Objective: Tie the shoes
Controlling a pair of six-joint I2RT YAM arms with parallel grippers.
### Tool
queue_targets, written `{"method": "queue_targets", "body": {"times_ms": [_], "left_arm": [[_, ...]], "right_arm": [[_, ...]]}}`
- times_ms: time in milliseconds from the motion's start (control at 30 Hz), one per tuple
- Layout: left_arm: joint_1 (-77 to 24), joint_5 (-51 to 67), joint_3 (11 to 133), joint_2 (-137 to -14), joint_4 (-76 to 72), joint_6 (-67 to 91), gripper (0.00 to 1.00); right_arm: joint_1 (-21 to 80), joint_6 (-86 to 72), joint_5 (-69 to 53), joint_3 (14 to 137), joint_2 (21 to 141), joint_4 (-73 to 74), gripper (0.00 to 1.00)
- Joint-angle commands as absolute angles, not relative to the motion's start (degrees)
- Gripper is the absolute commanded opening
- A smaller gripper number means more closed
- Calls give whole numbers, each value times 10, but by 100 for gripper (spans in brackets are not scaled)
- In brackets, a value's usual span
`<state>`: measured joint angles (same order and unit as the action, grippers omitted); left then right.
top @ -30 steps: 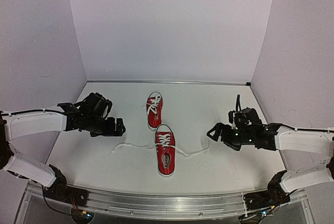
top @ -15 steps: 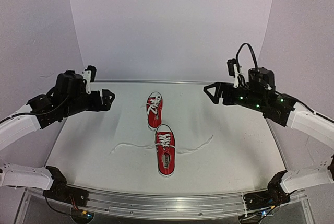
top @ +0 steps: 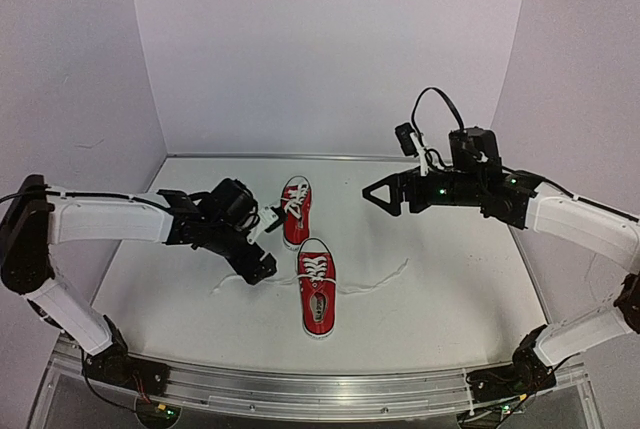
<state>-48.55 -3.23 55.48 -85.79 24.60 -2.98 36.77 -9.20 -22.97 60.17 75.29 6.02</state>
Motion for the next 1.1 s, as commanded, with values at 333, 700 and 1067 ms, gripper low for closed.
{"method": "queue_targets", "body": {"times_ms": [333,700,1067], "left_arm": [[-488,138,609,-983,189,-297,71],[-487,114,624,-1046,181,-333,44],[-479,122,629,-1072,202,-351,24]], "right_arm": [[367,-80,-282,582,753,41,98],[367,-77,-281,579,750,44,98],[367,-82,-279,577,753,45,98]]}}
